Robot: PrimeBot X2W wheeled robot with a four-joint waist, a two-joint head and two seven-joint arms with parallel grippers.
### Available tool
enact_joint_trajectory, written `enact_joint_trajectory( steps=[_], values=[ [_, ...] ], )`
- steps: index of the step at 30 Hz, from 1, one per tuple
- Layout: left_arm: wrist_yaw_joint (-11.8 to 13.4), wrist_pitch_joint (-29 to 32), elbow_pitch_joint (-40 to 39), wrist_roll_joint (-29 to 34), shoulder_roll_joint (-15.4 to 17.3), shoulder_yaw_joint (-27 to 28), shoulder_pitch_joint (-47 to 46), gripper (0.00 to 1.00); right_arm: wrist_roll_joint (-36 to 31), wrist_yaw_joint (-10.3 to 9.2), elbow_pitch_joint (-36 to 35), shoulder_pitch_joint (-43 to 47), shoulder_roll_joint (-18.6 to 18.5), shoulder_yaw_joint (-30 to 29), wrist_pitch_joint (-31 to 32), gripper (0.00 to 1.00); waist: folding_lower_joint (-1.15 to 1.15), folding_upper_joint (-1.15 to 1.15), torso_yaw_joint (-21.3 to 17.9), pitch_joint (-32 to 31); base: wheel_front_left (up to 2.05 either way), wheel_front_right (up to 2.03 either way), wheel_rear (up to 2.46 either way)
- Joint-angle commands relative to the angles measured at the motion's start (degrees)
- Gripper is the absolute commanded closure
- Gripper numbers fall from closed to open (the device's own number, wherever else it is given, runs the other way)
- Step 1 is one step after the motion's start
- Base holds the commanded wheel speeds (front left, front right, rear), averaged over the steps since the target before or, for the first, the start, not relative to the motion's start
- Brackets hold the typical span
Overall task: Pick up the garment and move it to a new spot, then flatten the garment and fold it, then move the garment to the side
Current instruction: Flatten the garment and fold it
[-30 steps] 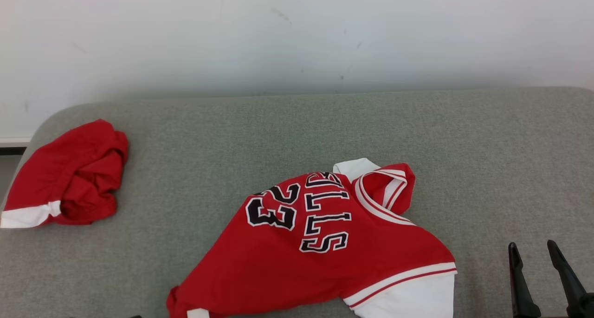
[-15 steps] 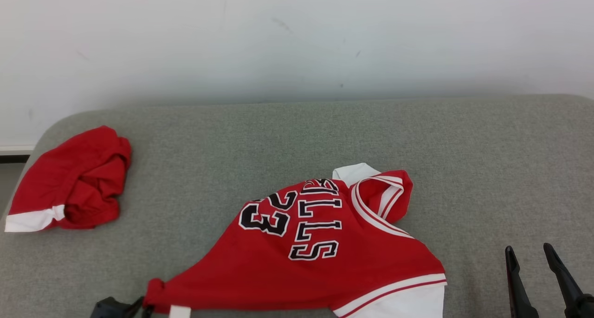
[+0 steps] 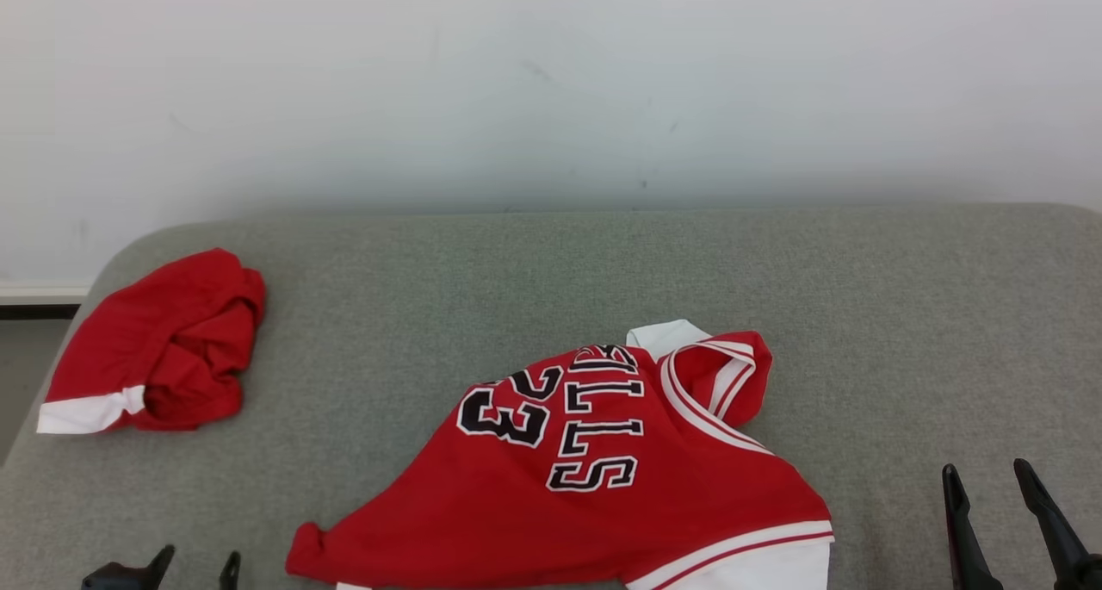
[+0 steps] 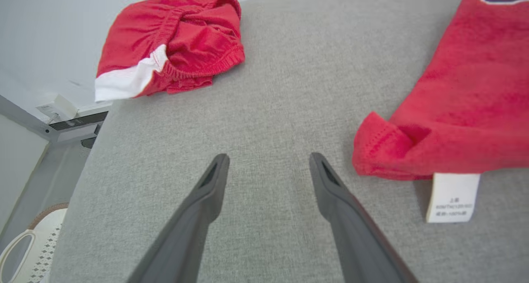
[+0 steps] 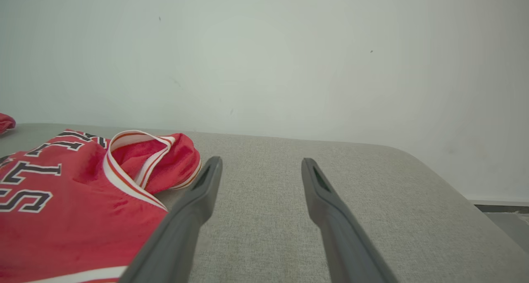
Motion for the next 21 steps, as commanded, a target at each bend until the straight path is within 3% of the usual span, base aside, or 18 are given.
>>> enact_joint_trajectory(
  steps=[1,7,11,18,21],
  values=[
    [0.7,-0.9,-1.0,-0.3,-0.4,0.7,0.9,0.00,0.6,-0.10,-0.4,0.7,-0.3,-0.2,0.0,0.00,0.00,0.00,0.1,-0.2,0.00,0.00,0.00],
    [4.5,-2.5,-11.1,3.1,-4.3,6.8,3.8,0.00,0.6,-0.10,-2.4,1.8,-0.1,-1.4,0.0,0.00,0.00,0.00,0.5,-1.1,0.00,0.00,0.00],
    [5.1,-2.4,-18.2,7.7,-9.8,12.5,7.0,0.00,0.3,-0.10,-3.1,2.7,-0.2,-2.5,0.0,0.00,0.00,0.00,0.6,-1.4,0.00,0.00,0.00],
    [0.8,-2.5,-21.5,16.3,-20.5,20.0,11.4,0.00,-1.7,-0.10,-2.4,4.1,0.1,-3.2,0.0,0.00,0.00,0.00,0.2,-2.3,0.00,0.00,0.00],
    [-1.1,-2.5,-21.5,19.1,-23.6,22.9,12.7,0.00,-2.2,-0.10,-1.7,4.8,0.7,-3.5,0.0,0.00,0.00,0.00,-0.2,-2.9,0.00,0.00,0.00]
  ],
)
